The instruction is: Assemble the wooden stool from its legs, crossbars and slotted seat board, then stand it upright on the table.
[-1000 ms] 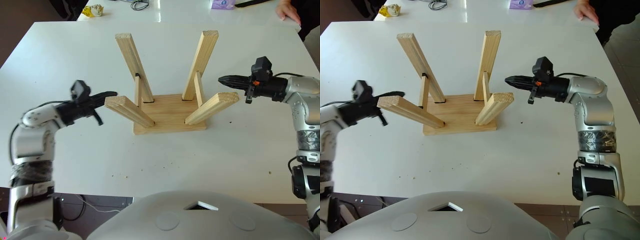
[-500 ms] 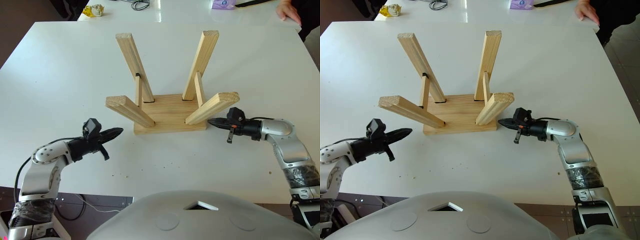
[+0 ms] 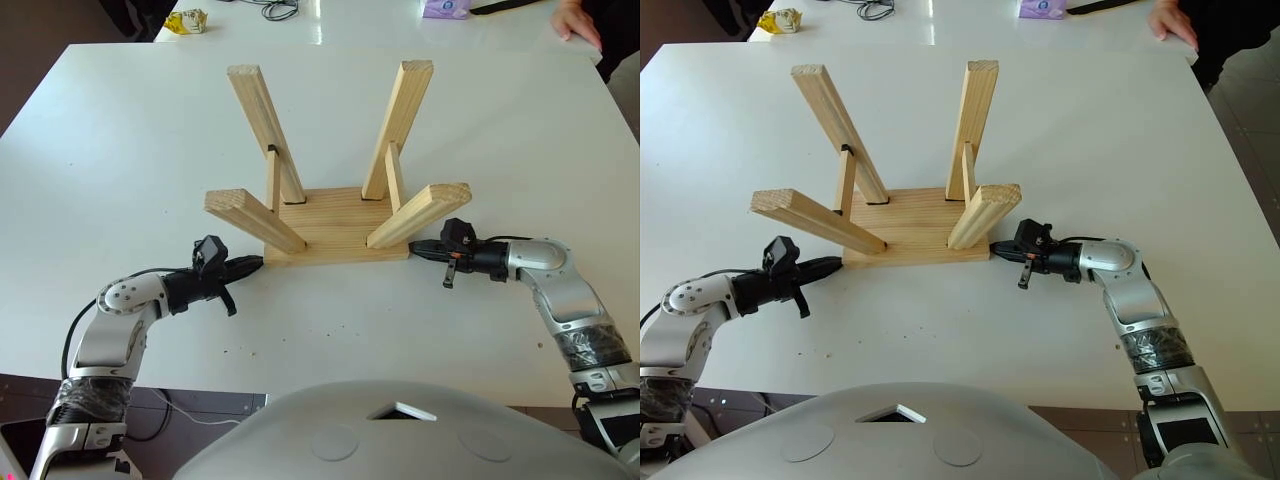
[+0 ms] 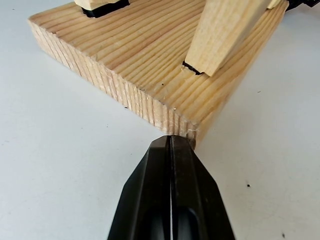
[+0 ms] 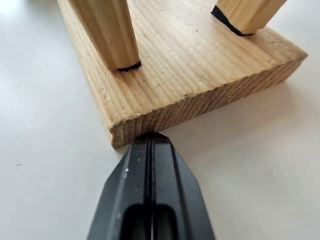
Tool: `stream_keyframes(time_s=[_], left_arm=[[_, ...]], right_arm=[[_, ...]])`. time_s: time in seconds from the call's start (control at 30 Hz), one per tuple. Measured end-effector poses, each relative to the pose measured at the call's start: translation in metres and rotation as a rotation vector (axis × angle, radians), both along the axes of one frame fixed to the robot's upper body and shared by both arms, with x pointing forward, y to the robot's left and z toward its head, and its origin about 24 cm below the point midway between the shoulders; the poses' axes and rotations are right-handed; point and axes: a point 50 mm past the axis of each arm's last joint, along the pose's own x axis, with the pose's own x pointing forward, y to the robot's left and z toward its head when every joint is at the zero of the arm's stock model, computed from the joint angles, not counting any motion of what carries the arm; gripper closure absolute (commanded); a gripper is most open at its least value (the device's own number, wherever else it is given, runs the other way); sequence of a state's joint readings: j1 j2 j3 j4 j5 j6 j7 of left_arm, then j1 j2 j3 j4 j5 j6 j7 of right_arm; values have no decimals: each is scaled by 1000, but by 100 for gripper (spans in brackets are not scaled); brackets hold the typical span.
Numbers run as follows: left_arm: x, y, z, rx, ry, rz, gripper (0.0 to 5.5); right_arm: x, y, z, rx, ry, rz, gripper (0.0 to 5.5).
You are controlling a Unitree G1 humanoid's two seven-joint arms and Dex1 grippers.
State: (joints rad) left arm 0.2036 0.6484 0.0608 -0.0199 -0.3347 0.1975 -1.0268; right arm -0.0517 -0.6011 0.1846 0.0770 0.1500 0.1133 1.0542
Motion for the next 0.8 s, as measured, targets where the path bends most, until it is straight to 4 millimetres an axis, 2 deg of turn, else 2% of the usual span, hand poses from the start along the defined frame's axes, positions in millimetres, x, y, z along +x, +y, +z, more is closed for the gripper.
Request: stream_keyframes(time_s=[0.33,0.5,0.6,0.8], left_arm=[[11,1,0,12,-21,0,548],[7,-7,2,25,-10,-42,548],[1,-14,7,26,-3,-75,548],[-15,-14,34,21,-29,-111,548]], right_arm=[[1,2,1,-18,-11,16,550],[0,1,2,-24,4,12,550],[-8,-5,11,-46,27,27,550],[-34,-13,38,-20,48,73,550]])
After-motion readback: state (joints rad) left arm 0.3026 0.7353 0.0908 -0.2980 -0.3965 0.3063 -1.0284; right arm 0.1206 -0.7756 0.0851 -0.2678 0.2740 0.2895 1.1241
